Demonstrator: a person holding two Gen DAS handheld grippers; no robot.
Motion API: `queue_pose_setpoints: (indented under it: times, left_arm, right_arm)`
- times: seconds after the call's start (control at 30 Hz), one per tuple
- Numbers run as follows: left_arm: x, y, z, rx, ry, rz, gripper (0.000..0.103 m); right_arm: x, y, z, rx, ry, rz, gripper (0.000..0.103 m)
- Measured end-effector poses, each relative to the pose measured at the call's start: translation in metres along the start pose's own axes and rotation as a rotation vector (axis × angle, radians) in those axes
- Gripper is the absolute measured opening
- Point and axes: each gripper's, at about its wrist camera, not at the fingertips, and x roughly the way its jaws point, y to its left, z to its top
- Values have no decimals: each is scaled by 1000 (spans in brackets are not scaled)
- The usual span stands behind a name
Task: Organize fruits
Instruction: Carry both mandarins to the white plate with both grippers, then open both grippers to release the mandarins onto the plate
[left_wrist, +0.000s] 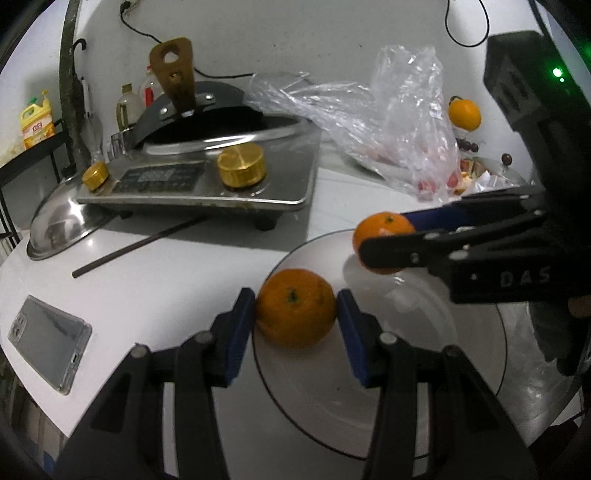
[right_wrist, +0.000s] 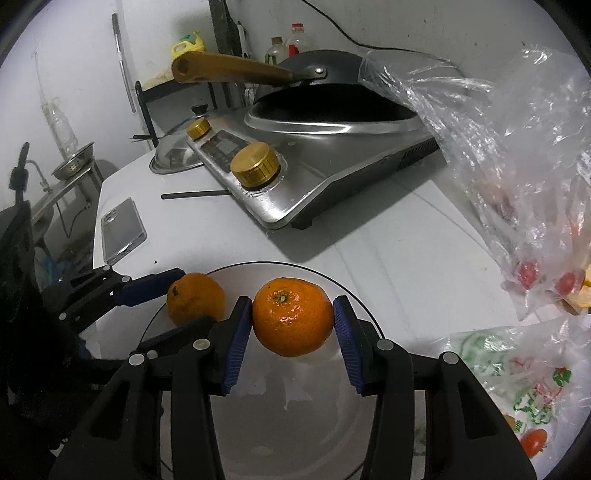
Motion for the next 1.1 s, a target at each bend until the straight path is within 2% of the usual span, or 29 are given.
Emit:
queue_pose_setpoints:
  times: [0.53, 0.63, 0.73, 0.8, 0.87, 1.1]
  left_arm:
    - [-1, 2, -2, -39, -7, -22, 54]
    - [-6, 4, 0, -45, -13, -36, 54]
    - [-11, 3, 0, -44, -24, -27, 55]
    - [-14, 2, 0, -48, -28, -26, 57]
    - [-17, -1, 1, -47, -34, -25, 65]
    - [-32, -13, 2, -40, -50, -20, 66]
  right_arm:
    - [26, -3, 1, 22, 50, 3, 48]
    - [20, -4, 4, 35, 34, 7, 50]
    - [15, -4, 7, 32, 22, 1, 57]
    - [10, -4, 6, 32, 17, -4, 57]
    - [5, -3, 6, 32, 10, -5, 57]
    - [-20, -2, 0, 32, -20, -18, 57]
